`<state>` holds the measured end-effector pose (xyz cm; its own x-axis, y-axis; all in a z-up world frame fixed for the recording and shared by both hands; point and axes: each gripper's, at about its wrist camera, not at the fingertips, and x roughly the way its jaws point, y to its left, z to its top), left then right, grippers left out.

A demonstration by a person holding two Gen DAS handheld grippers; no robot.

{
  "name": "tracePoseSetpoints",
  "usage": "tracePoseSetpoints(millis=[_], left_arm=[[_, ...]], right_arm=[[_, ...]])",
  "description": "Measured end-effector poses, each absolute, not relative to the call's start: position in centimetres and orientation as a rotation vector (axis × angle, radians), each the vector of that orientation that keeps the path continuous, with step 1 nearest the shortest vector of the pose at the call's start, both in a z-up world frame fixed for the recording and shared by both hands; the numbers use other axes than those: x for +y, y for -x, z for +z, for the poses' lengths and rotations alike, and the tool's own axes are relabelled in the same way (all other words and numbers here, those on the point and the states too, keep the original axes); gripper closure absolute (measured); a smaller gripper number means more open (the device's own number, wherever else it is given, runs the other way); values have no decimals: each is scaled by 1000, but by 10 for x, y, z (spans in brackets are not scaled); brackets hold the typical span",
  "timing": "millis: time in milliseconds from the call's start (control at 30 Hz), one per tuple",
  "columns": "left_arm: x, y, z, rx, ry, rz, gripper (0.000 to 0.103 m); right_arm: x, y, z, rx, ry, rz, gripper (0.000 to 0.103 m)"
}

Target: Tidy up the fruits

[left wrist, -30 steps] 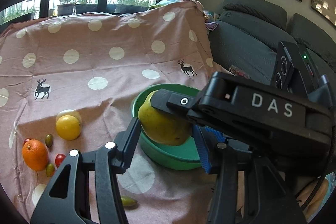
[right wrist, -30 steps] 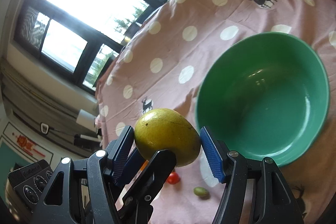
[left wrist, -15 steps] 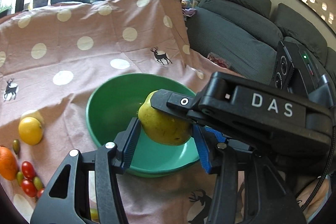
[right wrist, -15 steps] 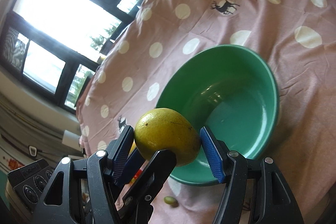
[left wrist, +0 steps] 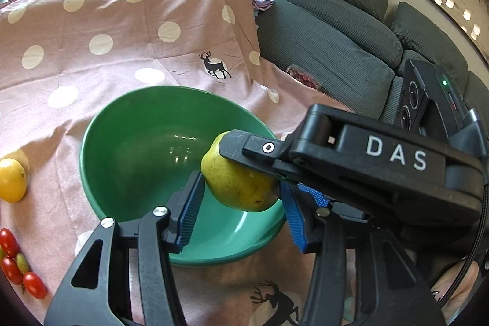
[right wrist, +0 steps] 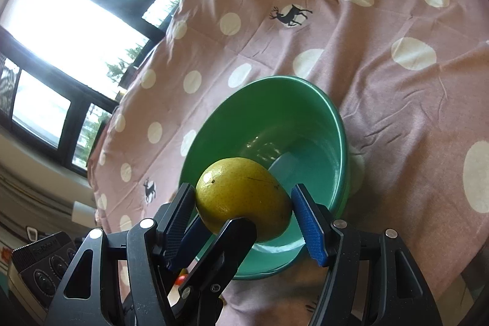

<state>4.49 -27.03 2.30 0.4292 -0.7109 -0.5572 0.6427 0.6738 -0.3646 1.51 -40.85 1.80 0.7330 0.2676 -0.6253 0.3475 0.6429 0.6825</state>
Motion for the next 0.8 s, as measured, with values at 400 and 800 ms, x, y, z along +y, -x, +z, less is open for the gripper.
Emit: tracePoseSetpoints(millis=[400, 800], left_arm=[[-268, -43, 19, 769, 118, -853, 44], [-233, -39, 28, 768, 198, -799, 22]], right_arm=[[-412, -16, 10, 838, -886, -126, 35], [-403, -14, 22, 811, -792, -183, 32]])
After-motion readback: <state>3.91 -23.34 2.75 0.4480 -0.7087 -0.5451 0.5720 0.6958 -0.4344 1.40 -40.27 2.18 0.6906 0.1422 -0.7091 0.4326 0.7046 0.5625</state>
